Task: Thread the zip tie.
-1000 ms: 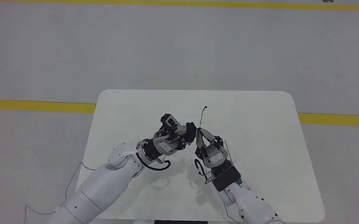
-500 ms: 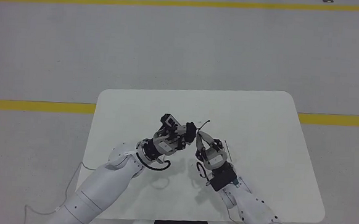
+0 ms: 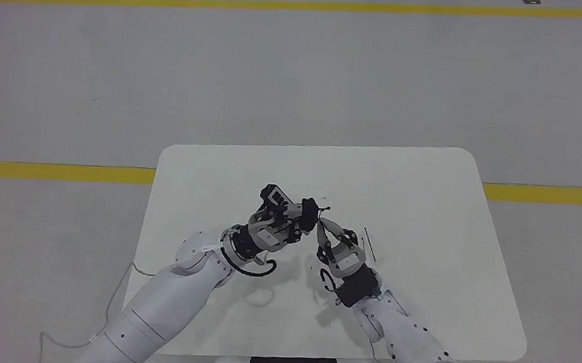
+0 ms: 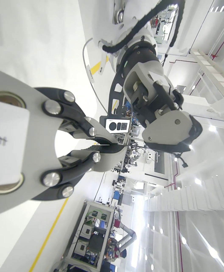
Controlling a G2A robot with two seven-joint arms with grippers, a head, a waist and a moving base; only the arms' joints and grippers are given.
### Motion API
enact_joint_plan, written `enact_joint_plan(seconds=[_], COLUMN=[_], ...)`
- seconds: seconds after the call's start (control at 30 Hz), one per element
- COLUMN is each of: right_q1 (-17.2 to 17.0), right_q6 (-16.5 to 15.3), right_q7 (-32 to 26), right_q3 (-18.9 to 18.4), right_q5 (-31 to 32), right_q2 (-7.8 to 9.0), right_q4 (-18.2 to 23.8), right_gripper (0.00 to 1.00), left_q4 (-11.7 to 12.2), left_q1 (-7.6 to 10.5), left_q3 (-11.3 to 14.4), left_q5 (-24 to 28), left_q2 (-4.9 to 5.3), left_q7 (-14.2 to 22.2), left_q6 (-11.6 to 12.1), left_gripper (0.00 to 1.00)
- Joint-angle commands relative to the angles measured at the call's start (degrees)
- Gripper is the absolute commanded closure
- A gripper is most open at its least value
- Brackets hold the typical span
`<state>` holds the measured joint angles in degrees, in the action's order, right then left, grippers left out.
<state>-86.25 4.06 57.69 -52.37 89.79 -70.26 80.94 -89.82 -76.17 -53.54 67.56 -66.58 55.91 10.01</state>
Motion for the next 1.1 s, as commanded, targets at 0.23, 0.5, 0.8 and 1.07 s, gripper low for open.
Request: enact_joint_plan(seconds=[0.23, 0.5, 0.8, 1.07], right_q1=[0.46, 0.66, -0.92, -7.12], right_q6=[-0.22, -0.24, -0.56, -4.80], right_q7=[-0.63, -0.83, -2.06, 0.22], right_q3=[0.13, 0.20, -1.45, -9.85], right_q5=[0.16, 0.12, -0.37, -2.27], right_q2=[-0.47, -0.83, -0.62, 1.53], right_q4=[-1.52, -2.45, -2.60, 6.22], right_gripper=[1.00, 1.00, 0.00, 0.00], left_q4=[0.00, 0.00, 0.00, 0.00], left_q1=[0.00, 0.00, 0.00, 0.00], left_q3=[0.00, 0.00, 0.00, 0.00], left_q5=[0.00, 0.00, 0.00, 0.00], left_q2=[0.00, 0.00, 0.00, 0.00], left_q7=[0.00, 0.00, 0.00, 0.00], left_q6=[0.00, 0.00, 0.00, 0.00], left_gripper=[1.00, 1.00, 1.00, 1.00])
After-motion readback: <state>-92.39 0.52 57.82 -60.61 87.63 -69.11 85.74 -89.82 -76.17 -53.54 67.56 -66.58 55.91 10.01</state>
